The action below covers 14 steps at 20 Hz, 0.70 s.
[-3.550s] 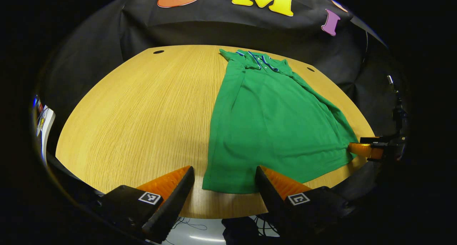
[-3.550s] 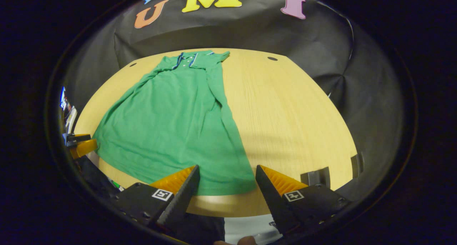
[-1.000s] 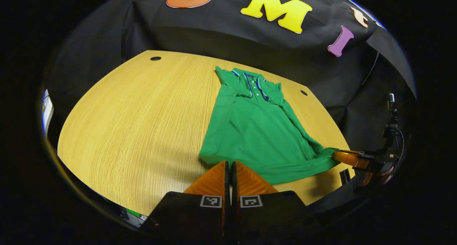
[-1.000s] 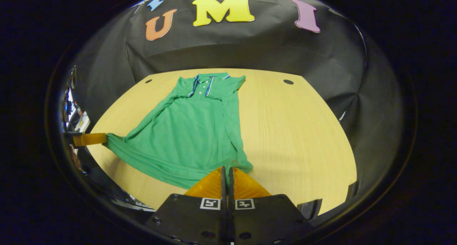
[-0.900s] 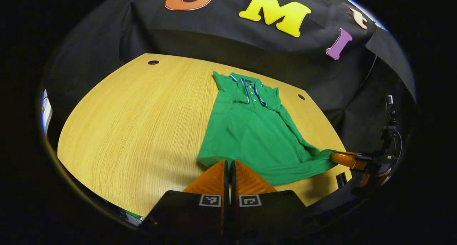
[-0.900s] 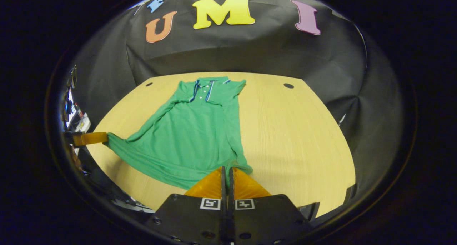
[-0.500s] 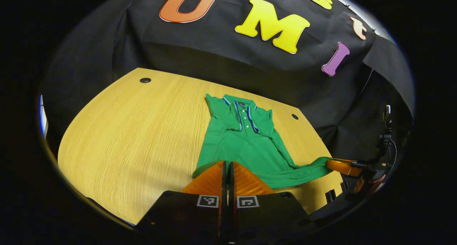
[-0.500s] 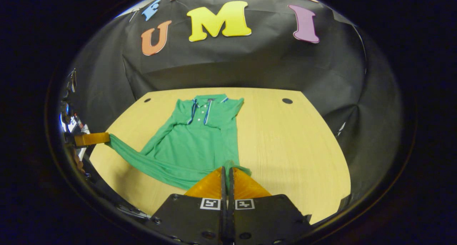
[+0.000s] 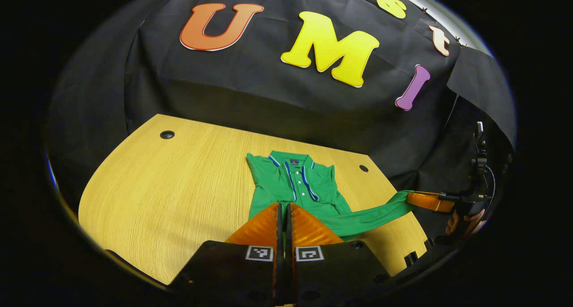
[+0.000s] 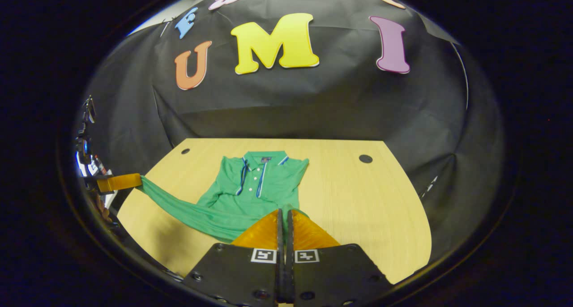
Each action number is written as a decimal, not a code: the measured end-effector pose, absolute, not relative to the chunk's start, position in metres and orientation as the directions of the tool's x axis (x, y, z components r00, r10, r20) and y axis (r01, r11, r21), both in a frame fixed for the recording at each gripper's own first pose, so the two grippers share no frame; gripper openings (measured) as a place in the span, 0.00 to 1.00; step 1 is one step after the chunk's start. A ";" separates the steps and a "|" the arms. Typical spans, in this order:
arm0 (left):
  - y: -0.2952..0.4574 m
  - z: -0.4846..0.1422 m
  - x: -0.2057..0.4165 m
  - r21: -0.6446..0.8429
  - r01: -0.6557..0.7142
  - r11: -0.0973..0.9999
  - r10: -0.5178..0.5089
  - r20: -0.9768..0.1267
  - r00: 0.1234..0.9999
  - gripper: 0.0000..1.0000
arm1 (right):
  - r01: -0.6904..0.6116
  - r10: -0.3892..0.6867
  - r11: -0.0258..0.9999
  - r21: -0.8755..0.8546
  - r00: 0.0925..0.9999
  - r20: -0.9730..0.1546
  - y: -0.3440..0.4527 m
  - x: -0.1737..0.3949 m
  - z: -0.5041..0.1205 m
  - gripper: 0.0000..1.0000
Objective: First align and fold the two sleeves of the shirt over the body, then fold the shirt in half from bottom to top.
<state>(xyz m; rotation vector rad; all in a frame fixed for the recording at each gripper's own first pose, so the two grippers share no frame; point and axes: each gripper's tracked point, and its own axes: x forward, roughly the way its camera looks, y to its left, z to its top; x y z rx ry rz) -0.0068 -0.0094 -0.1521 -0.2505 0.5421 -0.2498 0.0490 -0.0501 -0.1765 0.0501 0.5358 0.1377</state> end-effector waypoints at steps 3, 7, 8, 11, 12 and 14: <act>-0.009 -0.139 0.024 -0.289 0.167 0.943 -0.288 -0.447 0.847 0.05 | -0.105 0.132 0.991 0.081 0.860 -0.493 -0.054 0.078 -0.166 0.00; -0.011 -0.130 0.065 -0.301 0.167 0.939 -0.288 -0.421 0.860 0.06 | -0.090 0.134 0.990 0.112 0.862 -0.489 -0.057 0.113 -0.158 0.00; -0.011 -0.128 0.077 -0.298 0.168 0.940 -0.286 -0.416 0.863 0.06 | -0.092 0.134 0.990 0.110 0.864 -0.486 -0.057 0.121 -0.157 0.00; -0.013 -0.126 0.113 -0.283 0.165 0.945 -0.274 -0.407 0.871 0.05 | -0.084 0.133 0.989 0.120 0.863 -0.487 -0.057 0.154 -0.154 0.00; -0.012 -0.126 0.126 -0.281 0.157 0.947 -0.265 -0.404 0.876 0.06 | -0.086 0.138 0.988 0.128 0.861 -0.490 -0.056 0.165 -0.155 0.02; -0.012 -0.128 0.154 -0.290 0.137 0.947 -0.249 -0.396 0.884 0.06 | -0.092 0.147 0.987 0.135 0.859 -0.490 -0.054 0.191 -0.154 0.00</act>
